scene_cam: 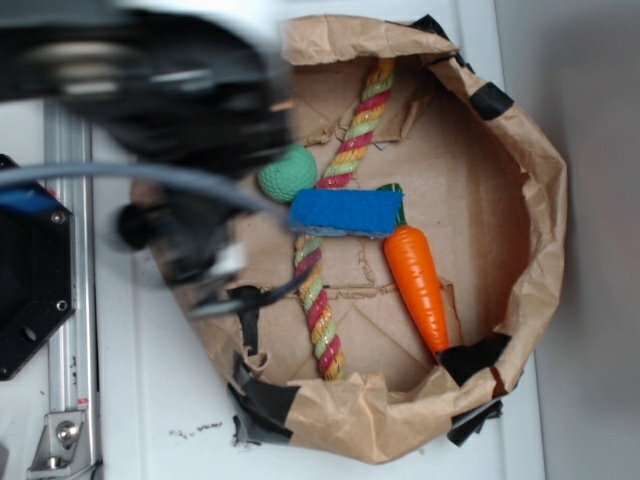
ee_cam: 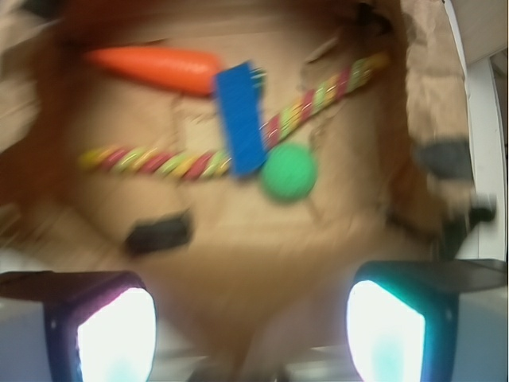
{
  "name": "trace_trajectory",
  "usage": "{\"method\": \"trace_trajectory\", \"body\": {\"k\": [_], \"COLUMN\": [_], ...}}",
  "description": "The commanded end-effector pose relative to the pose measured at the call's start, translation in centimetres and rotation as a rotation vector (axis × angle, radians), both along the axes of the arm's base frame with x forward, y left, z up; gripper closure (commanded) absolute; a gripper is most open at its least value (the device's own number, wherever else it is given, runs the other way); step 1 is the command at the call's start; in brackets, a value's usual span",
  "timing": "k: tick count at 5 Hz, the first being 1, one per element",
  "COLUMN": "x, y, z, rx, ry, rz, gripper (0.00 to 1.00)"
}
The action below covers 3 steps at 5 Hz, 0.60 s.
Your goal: Grab the blue sponge.
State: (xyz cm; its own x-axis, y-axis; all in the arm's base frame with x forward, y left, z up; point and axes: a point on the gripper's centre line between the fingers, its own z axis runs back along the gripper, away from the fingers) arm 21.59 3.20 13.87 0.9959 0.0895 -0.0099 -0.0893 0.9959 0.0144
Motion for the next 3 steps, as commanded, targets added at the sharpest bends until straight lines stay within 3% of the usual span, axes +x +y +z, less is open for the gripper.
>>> {"method": "trace_trajectory", "body": {"k": [1, 2, 3], "x": [5.0, 3.9, 3.7], "y": [-1.9, -4.9, -4.6], "z": [-6.9, -9.0, -10.6], "rx": [-0.044, -0.077, -0.035], "ry": [0.063, 0.091, 0.122], "rz": [-0.163, -0.305, -0.261], "gripper": [0.0, 0.0, 1.0]}}
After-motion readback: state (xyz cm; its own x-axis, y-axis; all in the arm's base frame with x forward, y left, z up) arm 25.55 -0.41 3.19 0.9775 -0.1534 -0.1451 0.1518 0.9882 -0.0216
